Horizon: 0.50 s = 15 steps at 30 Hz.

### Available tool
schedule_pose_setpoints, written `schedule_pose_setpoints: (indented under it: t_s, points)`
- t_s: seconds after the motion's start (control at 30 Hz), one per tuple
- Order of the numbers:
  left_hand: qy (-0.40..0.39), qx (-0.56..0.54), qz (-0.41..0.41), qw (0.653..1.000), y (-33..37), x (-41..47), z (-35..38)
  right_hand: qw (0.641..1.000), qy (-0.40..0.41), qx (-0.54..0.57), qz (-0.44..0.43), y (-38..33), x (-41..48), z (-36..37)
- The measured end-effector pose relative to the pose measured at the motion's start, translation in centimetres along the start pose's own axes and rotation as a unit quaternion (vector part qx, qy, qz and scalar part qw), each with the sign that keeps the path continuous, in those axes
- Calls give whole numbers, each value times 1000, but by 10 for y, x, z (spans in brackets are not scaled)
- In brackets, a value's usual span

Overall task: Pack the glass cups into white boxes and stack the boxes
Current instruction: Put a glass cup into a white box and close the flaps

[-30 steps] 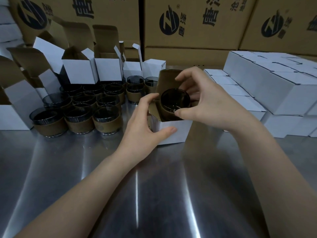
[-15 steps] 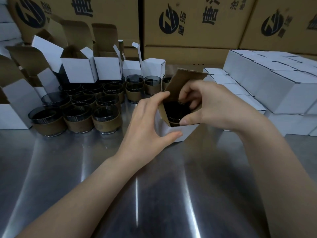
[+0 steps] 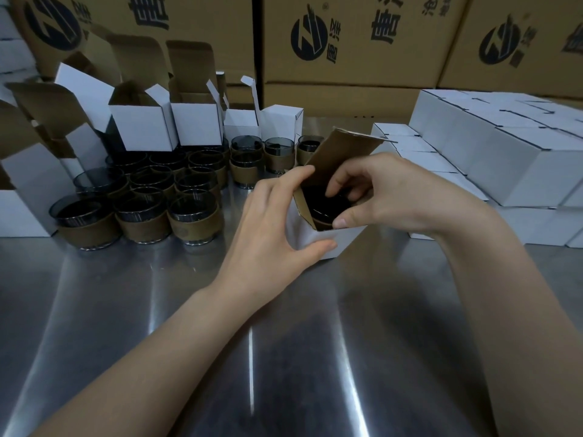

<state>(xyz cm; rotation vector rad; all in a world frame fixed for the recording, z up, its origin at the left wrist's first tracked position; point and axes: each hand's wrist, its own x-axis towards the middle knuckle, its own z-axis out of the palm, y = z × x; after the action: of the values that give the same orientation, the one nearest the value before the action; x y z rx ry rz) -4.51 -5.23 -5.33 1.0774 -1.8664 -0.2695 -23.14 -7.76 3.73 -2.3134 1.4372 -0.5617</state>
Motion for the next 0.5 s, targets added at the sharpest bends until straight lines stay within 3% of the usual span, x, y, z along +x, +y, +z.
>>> schedule_pose_setpoints:
  t_s: [0.5]
  points:
    - [-5, -35, -27, 999, -2, 2, 0, 998, -3, 56, 19, 1, 2, 1]
